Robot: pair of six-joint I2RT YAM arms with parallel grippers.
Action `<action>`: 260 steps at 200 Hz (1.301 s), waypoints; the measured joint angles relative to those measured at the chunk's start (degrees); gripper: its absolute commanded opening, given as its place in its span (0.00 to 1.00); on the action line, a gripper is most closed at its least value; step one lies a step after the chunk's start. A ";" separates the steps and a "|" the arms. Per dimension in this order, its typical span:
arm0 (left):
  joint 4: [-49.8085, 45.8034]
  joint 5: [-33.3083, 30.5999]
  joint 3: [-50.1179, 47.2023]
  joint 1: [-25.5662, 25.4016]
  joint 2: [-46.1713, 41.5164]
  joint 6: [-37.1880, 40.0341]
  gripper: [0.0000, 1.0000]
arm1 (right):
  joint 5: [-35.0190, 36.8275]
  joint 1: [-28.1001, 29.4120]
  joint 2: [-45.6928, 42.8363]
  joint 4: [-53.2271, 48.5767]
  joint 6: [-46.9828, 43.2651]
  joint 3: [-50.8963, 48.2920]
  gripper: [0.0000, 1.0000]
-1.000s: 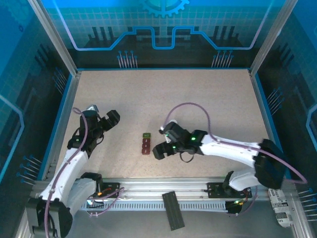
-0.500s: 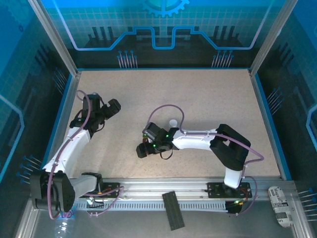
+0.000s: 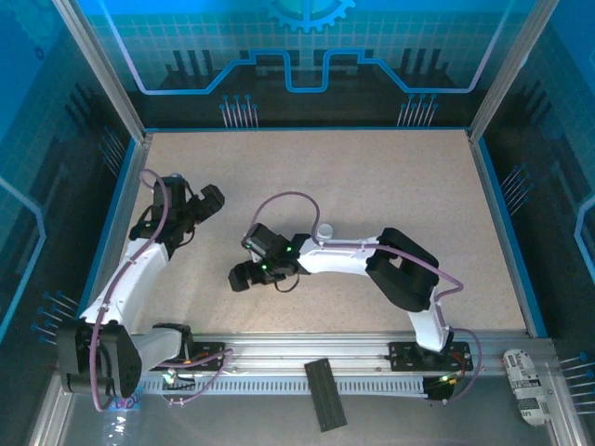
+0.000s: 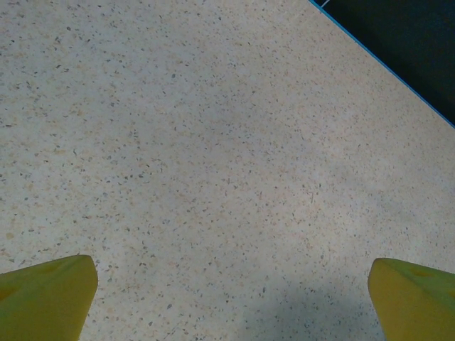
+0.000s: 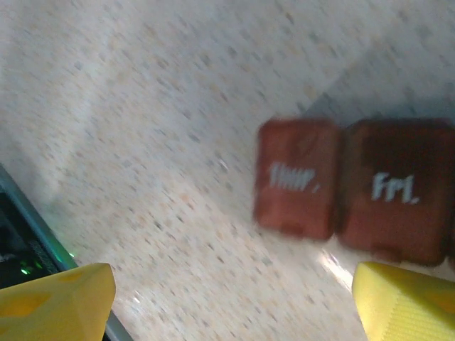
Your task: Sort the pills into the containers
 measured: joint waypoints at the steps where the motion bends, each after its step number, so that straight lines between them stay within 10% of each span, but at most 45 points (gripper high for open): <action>1: -0.02 0.00 0.00 0.00 0.00 0.00 0.99 | -0.04 -0.02 0.17 0.04 -0.02 0.31 0.86; 88: -1.77 2.80 0.20 4.04 -0.24 -1.77 0.99 | -1.22 -7.87 -6.58 -5.01 -8.41 3.13 0.86; 163: -8.52 10.82 -4.85 4.15 -11.37 -6.16 0.99 | -2.21 -14.38 10.86 -15.52 -17.62 22.82 0.85; 260: -11.13 14.25 -8.26 4.17 -12.66 -9.01 0.99 | -8.11 -13.25 7.54 -12.31 -17.25 11.37 0.82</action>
